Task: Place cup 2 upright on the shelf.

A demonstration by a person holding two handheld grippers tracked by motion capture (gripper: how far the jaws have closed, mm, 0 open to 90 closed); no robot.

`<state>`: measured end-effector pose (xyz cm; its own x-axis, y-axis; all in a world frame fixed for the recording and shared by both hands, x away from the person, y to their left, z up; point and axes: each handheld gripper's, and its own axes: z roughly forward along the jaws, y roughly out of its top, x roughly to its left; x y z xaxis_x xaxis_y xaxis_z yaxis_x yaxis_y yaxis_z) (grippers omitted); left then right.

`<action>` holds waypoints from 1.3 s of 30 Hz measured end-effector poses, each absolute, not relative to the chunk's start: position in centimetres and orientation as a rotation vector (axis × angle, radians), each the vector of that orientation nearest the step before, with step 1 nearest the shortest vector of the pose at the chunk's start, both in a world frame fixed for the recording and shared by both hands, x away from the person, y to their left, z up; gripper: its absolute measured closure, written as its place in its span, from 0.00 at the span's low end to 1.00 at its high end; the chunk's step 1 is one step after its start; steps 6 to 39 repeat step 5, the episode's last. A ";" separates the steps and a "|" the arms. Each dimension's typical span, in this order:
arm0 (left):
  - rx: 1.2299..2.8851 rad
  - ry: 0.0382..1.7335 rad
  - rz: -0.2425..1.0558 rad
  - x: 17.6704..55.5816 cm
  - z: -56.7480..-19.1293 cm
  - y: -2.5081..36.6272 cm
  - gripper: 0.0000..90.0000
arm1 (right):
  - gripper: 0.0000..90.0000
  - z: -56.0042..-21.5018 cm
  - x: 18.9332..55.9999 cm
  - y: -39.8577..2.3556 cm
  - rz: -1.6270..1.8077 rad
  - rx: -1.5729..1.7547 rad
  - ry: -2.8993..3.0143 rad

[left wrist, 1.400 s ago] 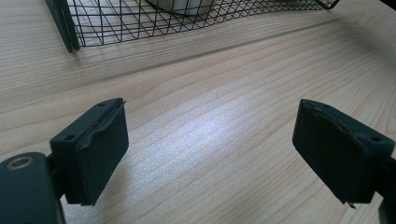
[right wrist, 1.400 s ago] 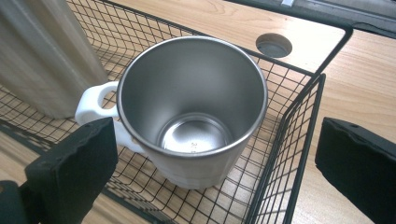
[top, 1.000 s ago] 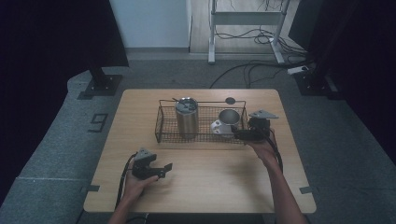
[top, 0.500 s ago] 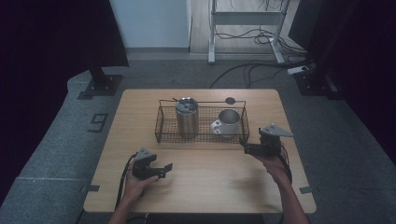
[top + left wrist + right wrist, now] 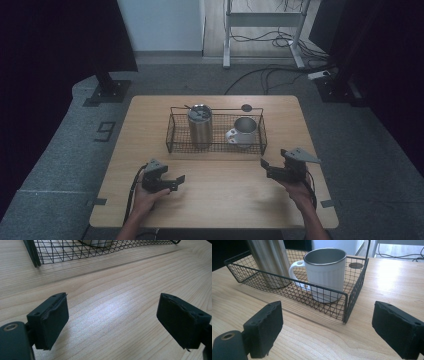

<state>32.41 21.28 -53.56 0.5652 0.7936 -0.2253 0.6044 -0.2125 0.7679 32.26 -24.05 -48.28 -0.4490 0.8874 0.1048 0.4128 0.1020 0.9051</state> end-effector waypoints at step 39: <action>1.919 1.127 0.276 32.4 -53.5 21.3 0.12 | 0.11 -48.5 32.2 -24.0 1.315 1.263 1.906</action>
